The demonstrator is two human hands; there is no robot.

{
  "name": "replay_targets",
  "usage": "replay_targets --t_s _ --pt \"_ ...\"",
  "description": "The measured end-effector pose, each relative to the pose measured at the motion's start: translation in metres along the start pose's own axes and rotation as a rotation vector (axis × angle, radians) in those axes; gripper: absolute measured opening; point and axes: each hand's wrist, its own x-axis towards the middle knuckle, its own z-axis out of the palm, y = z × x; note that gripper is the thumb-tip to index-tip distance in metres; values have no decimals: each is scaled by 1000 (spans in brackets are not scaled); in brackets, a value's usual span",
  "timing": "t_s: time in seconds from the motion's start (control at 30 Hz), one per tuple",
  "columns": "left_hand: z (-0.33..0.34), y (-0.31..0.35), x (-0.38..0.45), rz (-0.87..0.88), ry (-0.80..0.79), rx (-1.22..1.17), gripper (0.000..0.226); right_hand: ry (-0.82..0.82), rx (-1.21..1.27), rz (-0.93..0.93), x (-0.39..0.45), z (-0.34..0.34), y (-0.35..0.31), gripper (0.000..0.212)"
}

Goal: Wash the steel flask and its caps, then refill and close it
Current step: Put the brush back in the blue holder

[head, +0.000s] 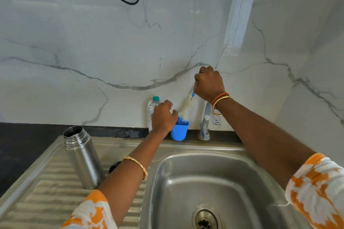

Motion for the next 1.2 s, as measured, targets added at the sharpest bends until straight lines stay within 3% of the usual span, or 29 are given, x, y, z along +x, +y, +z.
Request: replay_targets --t_s 0.13,0.3,0.43,0.53,0.6,0.73,0.9,1.03,1.2 --pt "-21 37 -6 114 68 69 25 89 146 82 -11 -39 -6 15" --pt "-33 66 -40 128 145 -58 21 259 480 334 -54 -77 -21 23" --pt "-38 63 -88 70 204 -220 15 354 829 452 -118 -95 -41 40" --pt "-31 42 -133 16 244 -329 12 436 965 460 -173 -81 -64 42" --pt "-23 24 -166 -4 230 -332 13 341 947 468 -209 -60 -79 43" --pt "-14 -23 -226 -85 152 -297 14 -89 807 548 -272 -12 -103 46" --pt "-46 -78 -248 -326 250 -315 32 -207 880 591 -291 13 -143 38" --pt "-94 -129 -230 -422 280 -339 59 -301 1015 523 -251 18 -202 4" --pt "-162 -177 -174 -480 257 -392 77 -413 1135 392 -177 37 -278 54"
